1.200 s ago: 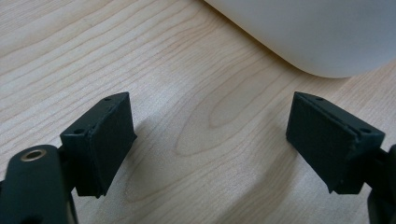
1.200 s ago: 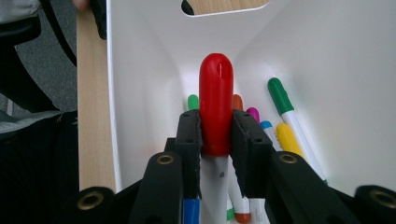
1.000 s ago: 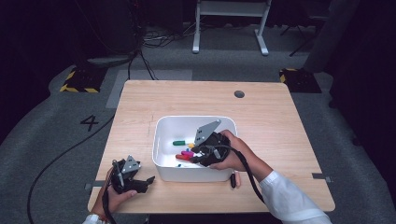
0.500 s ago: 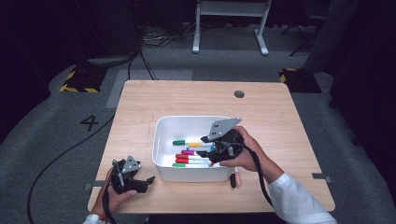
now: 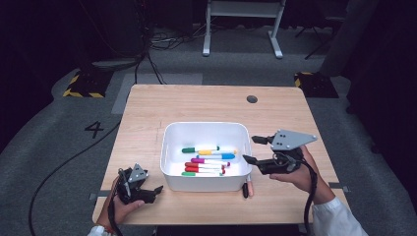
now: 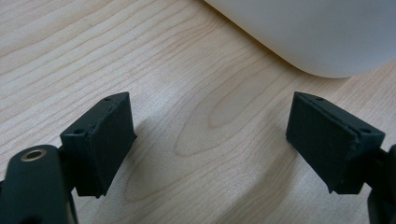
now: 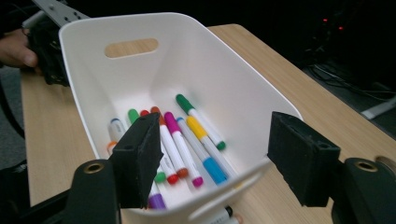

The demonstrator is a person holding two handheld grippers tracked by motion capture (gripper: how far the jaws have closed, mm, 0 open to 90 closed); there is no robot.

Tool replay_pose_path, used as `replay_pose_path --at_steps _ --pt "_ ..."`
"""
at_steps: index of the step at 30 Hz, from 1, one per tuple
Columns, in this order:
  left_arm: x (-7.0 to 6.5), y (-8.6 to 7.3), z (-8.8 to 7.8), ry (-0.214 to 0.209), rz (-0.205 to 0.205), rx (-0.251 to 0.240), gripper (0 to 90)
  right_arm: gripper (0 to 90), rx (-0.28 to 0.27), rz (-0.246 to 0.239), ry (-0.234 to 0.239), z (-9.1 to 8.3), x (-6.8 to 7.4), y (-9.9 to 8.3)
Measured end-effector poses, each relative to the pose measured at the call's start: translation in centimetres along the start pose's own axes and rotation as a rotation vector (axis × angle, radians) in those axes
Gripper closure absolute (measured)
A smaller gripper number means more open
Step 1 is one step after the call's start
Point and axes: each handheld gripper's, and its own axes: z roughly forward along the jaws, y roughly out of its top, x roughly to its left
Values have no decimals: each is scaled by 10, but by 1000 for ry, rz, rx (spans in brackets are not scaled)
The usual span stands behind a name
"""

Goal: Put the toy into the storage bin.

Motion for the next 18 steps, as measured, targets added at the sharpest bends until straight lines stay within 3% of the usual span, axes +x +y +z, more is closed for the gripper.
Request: replay_pose_path --at_steps 5,8,9,10,14,18 --pt "0 0 0 -1 0 0 153 339 -3 22 -24 -12 2 -24" --pt "0 0 0 1 0 0 153 329 37 35 -42 -12 5 -48" --pt "0 0 0 1 0 0 153 329 37 35 -42 -12 5 -48" --pt "0 0 0 1 0 0 153 324 55 51 -33 -9 6 -60" --pt "0 0 0 1 0 0 153 321 72 76 -20 -3 9 -75" --pt "0 0 0 1 0 -1 153 313 133 92 5 13 15 -98"
